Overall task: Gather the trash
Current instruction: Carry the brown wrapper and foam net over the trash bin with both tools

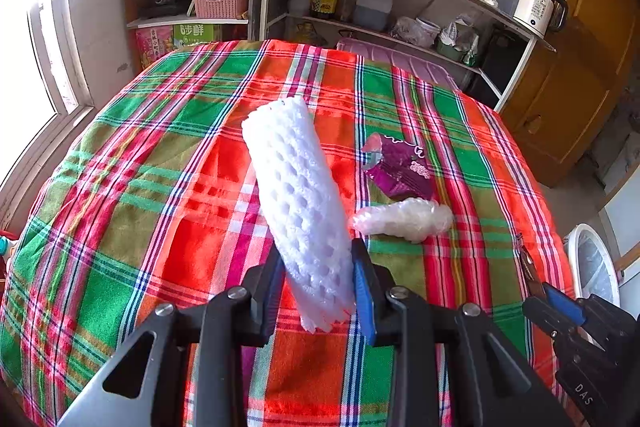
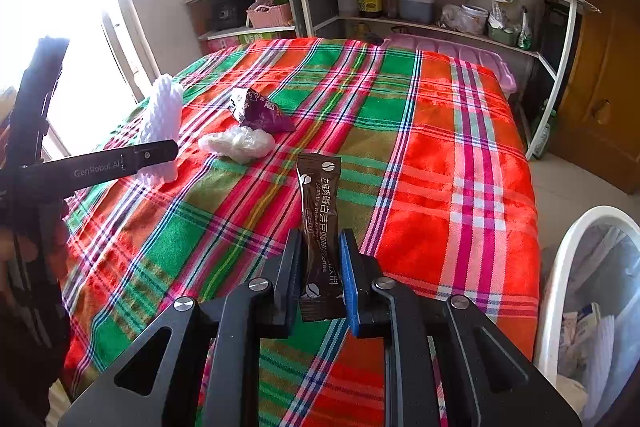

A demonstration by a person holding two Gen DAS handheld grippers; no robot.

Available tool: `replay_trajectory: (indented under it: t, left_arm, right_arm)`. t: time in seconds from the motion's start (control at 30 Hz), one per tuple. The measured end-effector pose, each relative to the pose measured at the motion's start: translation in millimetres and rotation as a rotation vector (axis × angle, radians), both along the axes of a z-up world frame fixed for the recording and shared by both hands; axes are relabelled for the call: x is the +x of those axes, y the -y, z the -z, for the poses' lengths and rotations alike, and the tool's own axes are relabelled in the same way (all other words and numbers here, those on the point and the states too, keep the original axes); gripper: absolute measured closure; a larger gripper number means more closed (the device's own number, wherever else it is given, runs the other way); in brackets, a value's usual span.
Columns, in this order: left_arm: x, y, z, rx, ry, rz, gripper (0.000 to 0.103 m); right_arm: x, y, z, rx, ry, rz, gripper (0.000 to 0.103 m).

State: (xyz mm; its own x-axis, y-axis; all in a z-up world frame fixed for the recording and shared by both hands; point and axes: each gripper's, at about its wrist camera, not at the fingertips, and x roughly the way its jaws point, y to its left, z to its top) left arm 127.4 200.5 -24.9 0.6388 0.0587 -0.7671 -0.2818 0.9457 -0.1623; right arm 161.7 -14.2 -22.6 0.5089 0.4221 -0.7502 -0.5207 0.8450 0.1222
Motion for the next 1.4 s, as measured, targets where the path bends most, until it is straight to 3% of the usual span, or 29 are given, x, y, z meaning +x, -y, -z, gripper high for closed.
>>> replay_trajectory:
  t: [0.73, 1.4]
  left_arm:
    - [-29, 87, -40, 0.022, 0.098, 0.189, 0.07]
    - [-25, 203, -59, 0.075, 0.134, 0.428, 0.07]
  right_arm:
    - [-17, 60, -28, 0.099, 0.031, 0.118, 0.084]
    - [-39, 166, -47, 0.155, 0.067, 0.323, 0.084]
